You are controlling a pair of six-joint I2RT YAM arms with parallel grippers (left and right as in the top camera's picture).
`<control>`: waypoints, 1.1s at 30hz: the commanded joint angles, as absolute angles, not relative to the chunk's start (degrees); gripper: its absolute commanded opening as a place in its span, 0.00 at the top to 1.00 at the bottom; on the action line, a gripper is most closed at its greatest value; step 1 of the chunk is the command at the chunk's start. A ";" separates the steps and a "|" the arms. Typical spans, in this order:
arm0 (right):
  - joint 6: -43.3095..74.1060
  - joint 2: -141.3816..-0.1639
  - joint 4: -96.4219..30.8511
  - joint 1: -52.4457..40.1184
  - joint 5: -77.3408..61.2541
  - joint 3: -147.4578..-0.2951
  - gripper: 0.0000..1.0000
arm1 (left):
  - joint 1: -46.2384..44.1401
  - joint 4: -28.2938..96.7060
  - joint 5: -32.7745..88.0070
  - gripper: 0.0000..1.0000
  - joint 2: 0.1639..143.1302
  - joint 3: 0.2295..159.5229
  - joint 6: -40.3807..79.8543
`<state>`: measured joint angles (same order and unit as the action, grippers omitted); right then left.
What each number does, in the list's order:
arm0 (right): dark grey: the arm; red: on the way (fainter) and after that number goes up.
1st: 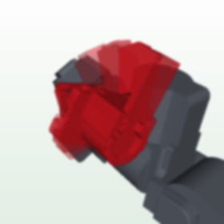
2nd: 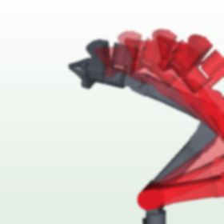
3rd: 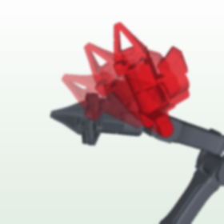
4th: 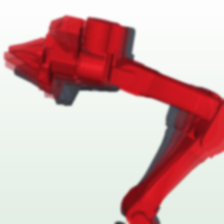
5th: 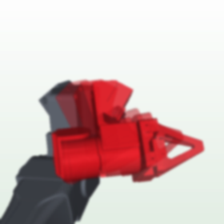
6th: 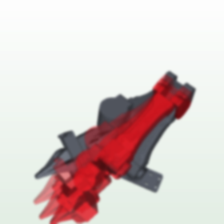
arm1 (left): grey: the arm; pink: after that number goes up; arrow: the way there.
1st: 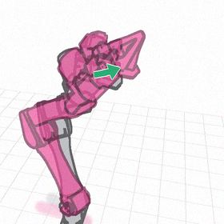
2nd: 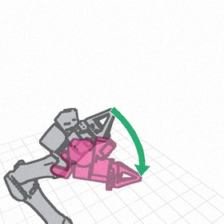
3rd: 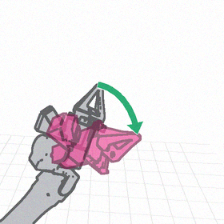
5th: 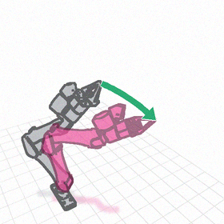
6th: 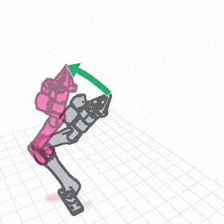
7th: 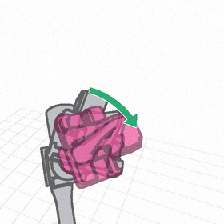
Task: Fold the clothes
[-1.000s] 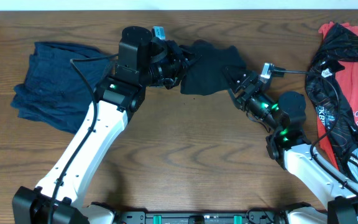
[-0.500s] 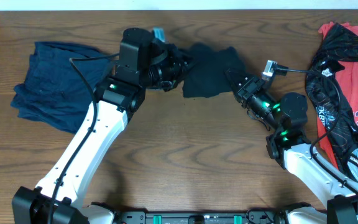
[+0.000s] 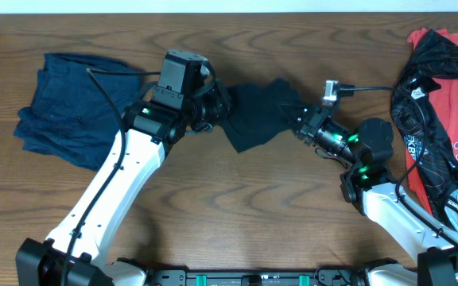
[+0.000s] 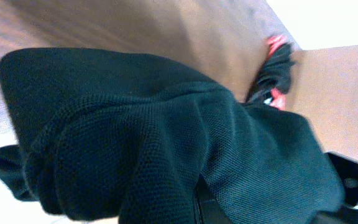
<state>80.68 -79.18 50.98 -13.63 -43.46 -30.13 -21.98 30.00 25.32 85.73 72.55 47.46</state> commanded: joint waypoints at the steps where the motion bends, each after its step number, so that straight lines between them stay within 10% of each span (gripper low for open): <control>1: 83.77 -78.87 52.23 -12.78 -50.02 -30.24 0.90 | -21.74 32.69 21.78 0.93 85.38 72.97 41.74; 8: 84.62 -78.85 55.05 -9.87 -53.45 -30.35 0.91 | -21.71 42.61 21.76 0.51 85.41 72.97 37.76; 15: 86.35 -78.74 57.01 -6.39 -58.00 -30.37 0.91 | -21.67 43.81 21.80 0.33 85.43 72.97 37.78; 33: 77.32 -78.83 49.06 -6.09 -51.92 -30.50 0.88 | -16.29 41.54 21.80 0.33 87.33 72.97 37.23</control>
